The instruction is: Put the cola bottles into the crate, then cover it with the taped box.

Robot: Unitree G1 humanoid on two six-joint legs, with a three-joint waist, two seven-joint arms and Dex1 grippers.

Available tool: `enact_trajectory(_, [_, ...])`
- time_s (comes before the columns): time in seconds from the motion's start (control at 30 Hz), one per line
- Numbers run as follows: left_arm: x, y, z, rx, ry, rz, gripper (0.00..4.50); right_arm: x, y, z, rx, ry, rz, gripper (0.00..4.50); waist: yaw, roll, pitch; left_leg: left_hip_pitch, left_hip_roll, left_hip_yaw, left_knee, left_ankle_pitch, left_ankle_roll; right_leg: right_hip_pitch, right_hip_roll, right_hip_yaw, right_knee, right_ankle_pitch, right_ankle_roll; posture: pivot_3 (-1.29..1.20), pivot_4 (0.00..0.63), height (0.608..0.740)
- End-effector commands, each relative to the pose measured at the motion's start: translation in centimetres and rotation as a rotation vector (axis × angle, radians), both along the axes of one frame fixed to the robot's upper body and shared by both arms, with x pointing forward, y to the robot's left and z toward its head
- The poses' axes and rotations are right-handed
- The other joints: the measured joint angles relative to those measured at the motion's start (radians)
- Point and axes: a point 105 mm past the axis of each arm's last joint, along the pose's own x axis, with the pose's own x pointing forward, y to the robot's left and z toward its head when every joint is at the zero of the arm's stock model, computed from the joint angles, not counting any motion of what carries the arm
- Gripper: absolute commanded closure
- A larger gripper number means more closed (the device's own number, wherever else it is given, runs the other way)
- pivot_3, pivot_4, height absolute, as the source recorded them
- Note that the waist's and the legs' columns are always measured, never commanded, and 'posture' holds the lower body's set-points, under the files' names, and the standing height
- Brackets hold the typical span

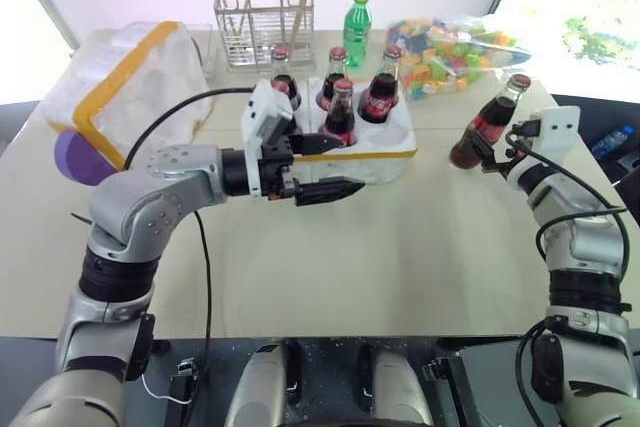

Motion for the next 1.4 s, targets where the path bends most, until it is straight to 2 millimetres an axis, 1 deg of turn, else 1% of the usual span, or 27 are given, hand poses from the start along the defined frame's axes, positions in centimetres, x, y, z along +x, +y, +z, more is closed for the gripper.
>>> enact_trajectory(0.03, [-0.6,0.2,1.1,-0.018,-0.05,0.002,0.0,1.1,0.0,0.9,-0.036,-0.038,0.016,0.04,-0.001,0.0,0.0,0.0,0.0,0.0,0.0,0.0,0.0,0.0,0.0,0.0,0.0,0.0,0.0,0.0,0.15,0.736])
enact_trajectory(0.13, [-0.4,0.2,1.1,-0.016,-0.05,0.009,0.0,2.1,0.0,0.9,-0.012,-0.048,0.016,0.04,-0.001,0.0,0.0,0.0,0.0,0.0,0.0,0.0,0.0,0.0,0.0,0.0,0.0,0.0,0.0,0.0,0.15,0.736])
enact_trajectory(0.17, [-0.4,0.3,1.1,-0.016,-0.05,0.011,0.0,2.3,0.0,1.0,-0.003,-0.054,0.017,0.53,-0.001,0.0,0.0,0.0,0.0,0.0,0.0,0.0,0.0,0.0,0.0,0.0,0.0,0.0,0.0,0.0,0.15,0.736])
enact_trajectory(0.2, [-0.4,0.3,1.1,-0.016,-0.05,0.012,0.0,2.5,0.0,1.1,-0.005,-0.063,0.02,0.87,-0.001,0.0,0.0,0.0,0.0,0.0,0.0,0.0,0.0,0.0,0.0,0.0,0.0,0.0,0.0,0.0,0.15,0.736])
enact_trajectory(0.27, [-0.4,0.2,1.1,-0.016,-0.051,0.015,0.0,2.6,0.3,1.9,-0.002,-0.095,0.042,1.76,0.0,0.0,0.0,0.0,0.0,0.0,0.0,0.0,0.0,0.0,0.0,0.0,0.0,0.0,0.0,0.0,0.15,0.736])
enact_trajectory(0.33, [-0.5,0.2,1.1,-0.016,-0.052,0.017,0.0,2.4,0.6,2.9,-0.005,-0.133,0.065,1.74,-0.002,0.0,0.0,0.0,0.0,0.0,0.0,0.0,0.0,0.0,0.0,0.0,0.0,0.0,0.0,0.0,0.15,0.736])
enact_trajectory(0.37, [-0.5,0.3,1.2,-0.017,-0.052,0.02,0.0,2.1,0.6,3.8,-0.012,-0.165,0.073,1.74,-0.003,0.0,0.0,0.0,0.0,0.0,0.0,0.0,0.0,0.0,0.0,0.0,0.0,0.0,0.0,0.0,0.15,0.736])
enact_trajectory(0.4, [-0.5,0.3,1.2,-0.018,-0.053,0.023,0.0,1.9,0.8,4.9,-0.011,-0.2,0.088,1.74,-0.004,0.001,0.001,0.0,0.0,0.0,0.0,0.0,0.0,0.0,0.0,0.0,0.0,0.0,0.0,0.0,0.15,0.736])
enact_trajectory(0.43, [-0.5,0.4,1.2,-0.018,-0.053,0.03,0.0,1.5,1.2,6.6,0.006,-0.253,0.12,1.74,-0.004,0.002,0.001,0.0,0.0,0.0,0.0,0.0,0.0,0.0,0.0,0.0,0.0,0.0,0.0,0.0,0.15,0.736])
enact_trajectory(0.47, [-0.5,0.6,1.2,-0.02,-0.053,0.037,0.0,0.8,2.0,8.7,0.034,-0.32,0.17,1.74,-0.005,0.004,0.002,0.0,0.0,0.0,0.0,0.0,0.0,0.0,0.0,0.0,0.0,0.0,0.0,0.0,0.15,0.736])
enact_trajectory(0.53, [-0.5,0.9,1.3,-0.027,-0.051,0.05,0.0,-0.4,3.7,11.9,0.07,-0.408,0.269,1.74,-0.007,0.007,0.004,-0.002,0.0,0.0,0.0,0.0,-0.001,-0.002,0.0,0.0,0.0,0.0,0.0,0.0,0.15,0.736])
enact_trajectory(0.57, [-0.4,1.0,1.4,-0.03,-0.05,0.056,0.0,-0.9,4.6,12.8,0.086,-0.423,0.317,1.74,-0.008,0.007,0.004,-0.002,0.0,0.0,0.0,0.0,-0.001,-0.002,0.0,0.0,0.0,0.0,0.0,0.0,0.15,0.736])
enact_trajectory(0.63, [-0.4,1.2,1.4,-0.035,-0.046,0.068,0.0,-1.5,6.0,13.6,0.106,-0.415,0.387,1.74,-0.014,0.007,0.004,-0.002,0.001,0.0,0.0,0.001,-0.001,-0.002,0.0,0.0,0.001,0.0,0.0,0.0,0.15,0.736])
enact_trajectory(0.7, [-0.2,1.6,1.3,-0.035,-0.043,0.088,0.0,-2.1,8.7,13.4,0.075,-0.376,0.504,1.74,-0.018,0.006,0.004,-0.002,0.001,0.0,0.0,0.001,-0.001,-0.002,0.0,0.0,0.001,0.0,0.0,0.0,0.15,0.736])
enact_trajectory(0.73, [-0.1,1.7,1.2,-0.035,-0.042,0.095,0.0,-2.3,9.7,13.1,0.064,-0.356,0.54,1.74,-0.018,0.006,0.004,-0.002,0.001,0.0,0.0,0.001,-0.001,-0.002,0.0,0.0,0.001,0.0,0.0,0.0,0.15,0.736])
enact_trajectory(0.9, [0.1,1.7,1.3,-0.044,-0.044,0.109,0.0,-1.6,12.3,11.2,0.033,-0.287,0.587,1.74,-0.013,0.006,0.004,-0.002,0.0,-0.001,0.001,0.001,-0.001,-0.001,0.0,0.0,0.001,0.0,0.0,0.0,0.15,0.736])
enact_trajectory(1.0, [0.1,1.8,1.4,-0.044,-0.046,0.112,0.0,-1.1,13.9,9.7,0.011,-0.24,0.617,1.74,-0.013,0.006,0.004,-0.002,0.0,-0.001,0.001,0.0,-0.001,-0.002,0.0,0.0,0.001,0.0,0.0,0.0,0.15,0.736])
enact_trajectory(1.07, [0.1,1.9,1.4,-0.041,-0.047,0.114,0.0,-0.8,14.6,8.6,-0.032,-0.208,0.63,1.74,-0.013,0.006,0.004,-0.002,0.0,-0.001,0.001,0.0,-0.001,-0.002,0.0,0.0,0.001,0.0,0.0,0.0,0.15,0.736])
enact_trajectory(1.23, [0.1,2.3,1.5,-0.032,-0.052,0.124,0.0,0.1,15.0,6.0,-0.134,-0.125,0.609,1.74,-0.017,0.006,0.004,-0.002,0.0,-0.001,0.0,0.0,-0.001,-0.002,0.0,0.0,0.0,0.0,0.0,0.0,0.15,0.736])
enact_trajectory(1.3, [0.2,2.5,1.4,-0.029,-0.054,0.134,0.0,0.2,15.4,5.0,-0.2,-0.08,0.627,1.74,-0.016,0.006,0.004,-0.002,0.0,-0.001,0.0,0.0,-0.001,-0.002,0.0,0.0,0.0,0.0,0.0,0.0,0.15,0.736])
enact_trajectory(1.4, [0.3,2.8,1.3,-0.027,-0.056,0.148,0.0,0.6,16.0,3.5,-0.22,0.006,0.656,1.74,-0.016,0.006,0.004,-0.002,0.0,-0.001,0.0,0.0,-0.001,-0.002,0.0,0.0,0.0,0.0,0.0,0.0,0.15,0.736])
